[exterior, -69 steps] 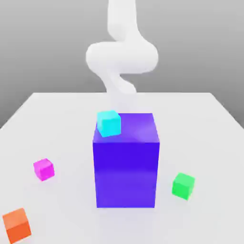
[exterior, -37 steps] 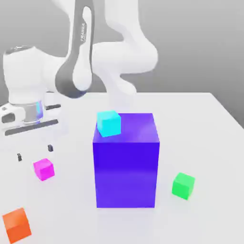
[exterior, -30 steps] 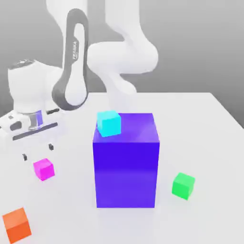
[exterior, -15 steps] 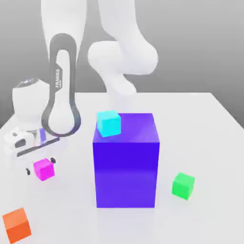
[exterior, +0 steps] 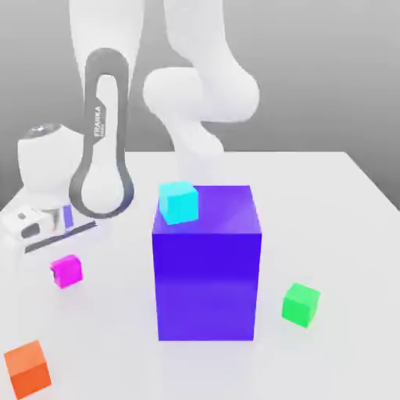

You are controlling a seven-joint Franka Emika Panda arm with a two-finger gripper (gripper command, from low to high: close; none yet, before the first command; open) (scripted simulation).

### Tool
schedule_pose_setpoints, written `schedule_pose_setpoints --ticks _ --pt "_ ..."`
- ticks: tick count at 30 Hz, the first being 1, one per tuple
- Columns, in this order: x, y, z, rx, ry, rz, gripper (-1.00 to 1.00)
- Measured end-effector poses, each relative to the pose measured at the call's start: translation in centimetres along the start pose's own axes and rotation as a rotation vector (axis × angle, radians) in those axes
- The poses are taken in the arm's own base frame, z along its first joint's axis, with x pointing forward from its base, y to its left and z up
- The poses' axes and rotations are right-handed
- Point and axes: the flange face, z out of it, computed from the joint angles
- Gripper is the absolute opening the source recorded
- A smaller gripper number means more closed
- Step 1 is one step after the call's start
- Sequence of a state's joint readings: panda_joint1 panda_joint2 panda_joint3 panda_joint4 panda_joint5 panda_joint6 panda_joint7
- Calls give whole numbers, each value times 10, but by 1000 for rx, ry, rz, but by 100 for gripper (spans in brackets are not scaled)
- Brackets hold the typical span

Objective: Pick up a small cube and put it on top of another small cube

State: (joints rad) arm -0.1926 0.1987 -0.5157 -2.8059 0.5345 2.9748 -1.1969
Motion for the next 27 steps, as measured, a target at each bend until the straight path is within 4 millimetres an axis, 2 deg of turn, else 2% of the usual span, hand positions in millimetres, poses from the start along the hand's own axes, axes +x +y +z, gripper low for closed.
schedule_pose_setpoints --ticks 11,13,15,20,27 --pt "-5 -7 -31 20 -6 12 -100" --pt "0 -1 -40 4 18 40 -100" --pt "13 6 -51 -23 55 63 -100" --pt "64 -7 -82 -66 146 66 -100" --pt "132 -64 -122 -75 247 63 -100"
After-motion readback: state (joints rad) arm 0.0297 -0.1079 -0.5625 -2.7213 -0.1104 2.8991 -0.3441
